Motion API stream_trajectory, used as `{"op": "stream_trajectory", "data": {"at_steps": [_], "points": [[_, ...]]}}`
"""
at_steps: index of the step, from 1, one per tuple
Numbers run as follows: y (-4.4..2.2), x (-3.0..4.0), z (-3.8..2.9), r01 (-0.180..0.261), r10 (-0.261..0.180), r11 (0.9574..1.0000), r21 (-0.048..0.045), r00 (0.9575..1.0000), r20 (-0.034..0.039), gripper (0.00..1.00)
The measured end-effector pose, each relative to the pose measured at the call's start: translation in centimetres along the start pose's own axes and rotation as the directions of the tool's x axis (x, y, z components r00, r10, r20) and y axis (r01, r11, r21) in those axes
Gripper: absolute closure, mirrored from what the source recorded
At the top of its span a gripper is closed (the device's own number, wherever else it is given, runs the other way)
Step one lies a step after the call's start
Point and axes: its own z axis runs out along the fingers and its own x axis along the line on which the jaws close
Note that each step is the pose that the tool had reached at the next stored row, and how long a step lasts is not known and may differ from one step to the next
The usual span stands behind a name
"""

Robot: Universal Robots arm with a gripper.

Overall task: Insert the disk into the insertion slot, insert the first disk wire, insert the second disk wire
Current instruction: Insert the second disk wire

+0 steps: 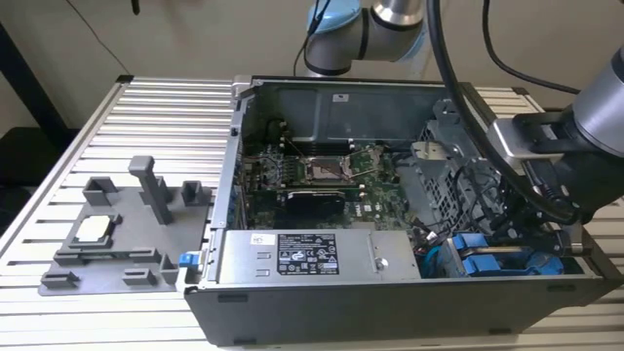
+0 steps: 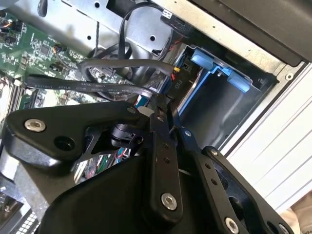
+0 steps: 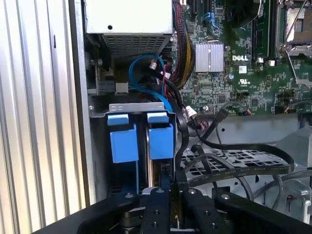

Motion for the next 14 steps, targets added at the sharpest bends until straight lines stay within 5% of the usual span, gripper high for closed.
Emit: {"op": "stream_trajectory", "data": {"at_steps": [5,9,14], "points": [[-0.01,0.0,0.02,-0.001,0.001,1.0,-0.0012,1.0,0.0005,0.82],[-0.03,-0.04,-0.24,-0.002,0.002,1.0,-0.004,1.0,0.0,0.69],[-0.09,-0.2,-1.35,-0.002,0.002,1.0,-0.0071,1.0,-0.0001,0.69]]}}
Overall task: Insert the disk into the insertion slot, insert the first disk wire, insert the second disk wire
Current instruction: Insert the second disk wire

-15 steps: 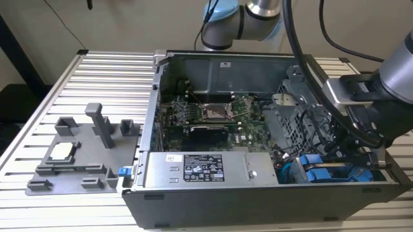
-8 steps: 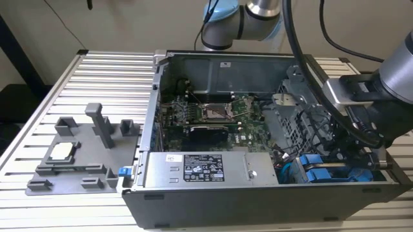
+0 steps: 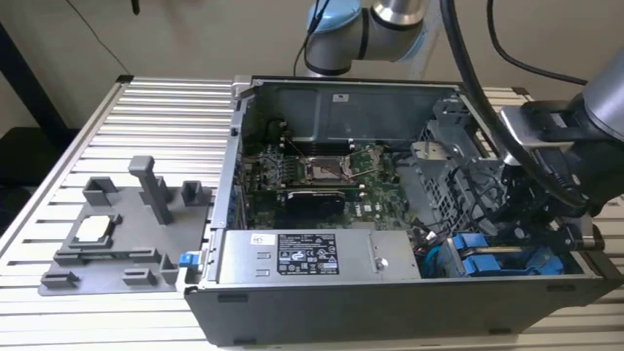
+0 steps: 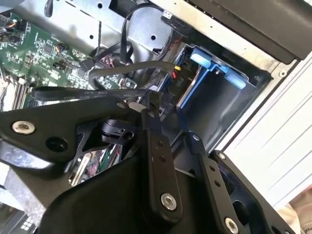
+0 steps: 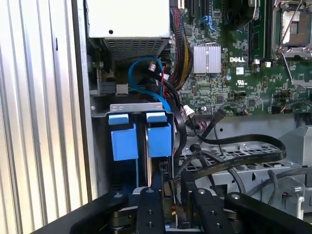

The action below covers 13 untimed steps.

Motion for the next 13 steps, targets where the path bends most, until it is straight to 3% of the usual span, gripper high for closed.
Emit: {"op": "stream_trajectory", "data": {"at_steps": [13], "points": [[-0.23,-0.85,-5.73,-0.002,0.002,1.0,-0.0005,1.0,-0.0001,0.69]]}}
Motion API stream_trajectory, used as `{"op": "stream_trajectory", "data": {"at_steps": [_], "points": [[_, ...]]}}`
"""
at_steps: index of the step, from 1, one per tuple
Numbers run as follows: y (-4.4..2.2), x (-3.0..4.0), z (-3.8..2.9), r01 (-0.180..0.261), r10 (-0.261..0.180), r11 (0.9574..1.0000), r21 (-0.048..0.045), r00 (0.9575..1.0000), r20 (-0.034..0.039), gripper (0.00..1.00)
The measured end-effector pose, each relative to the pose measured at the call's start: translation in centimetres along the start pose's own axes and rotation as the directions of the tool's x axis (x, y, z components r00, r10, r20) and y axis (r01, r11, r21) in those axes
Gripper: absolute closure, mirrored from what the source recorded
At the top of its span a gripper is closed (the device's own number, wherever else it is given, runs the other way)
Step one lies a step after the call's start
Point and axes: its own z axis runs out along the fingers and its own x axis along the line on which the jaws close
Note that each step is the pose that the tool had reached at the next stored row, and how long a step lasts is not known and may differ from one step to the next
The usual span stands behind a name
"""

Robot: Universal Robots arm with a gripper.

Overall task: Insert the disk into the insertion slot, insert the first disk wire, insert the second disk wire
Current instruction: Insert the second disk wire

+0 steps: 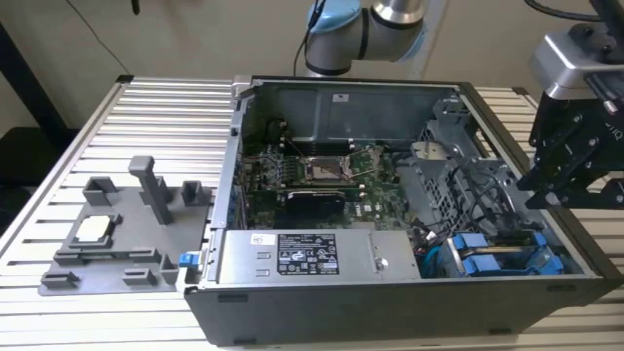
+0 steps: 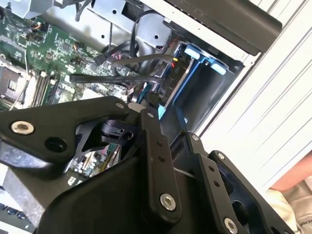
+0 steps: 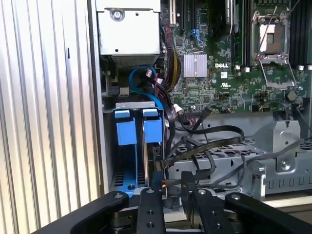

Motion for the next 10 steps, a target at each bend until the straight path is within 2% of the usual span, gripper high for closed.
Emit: {"op": "stream_trajectory", "data": {"at_steps": [3,10], "points": [[-0.04,-0.13,-0.92,0.0,0.0,1.0,0.0,1.0,0.0,0.69],[-0.04,-0.15,-1.06,0.0,0.0,1.0,0.0,1.0,0.0,0.69]]}}
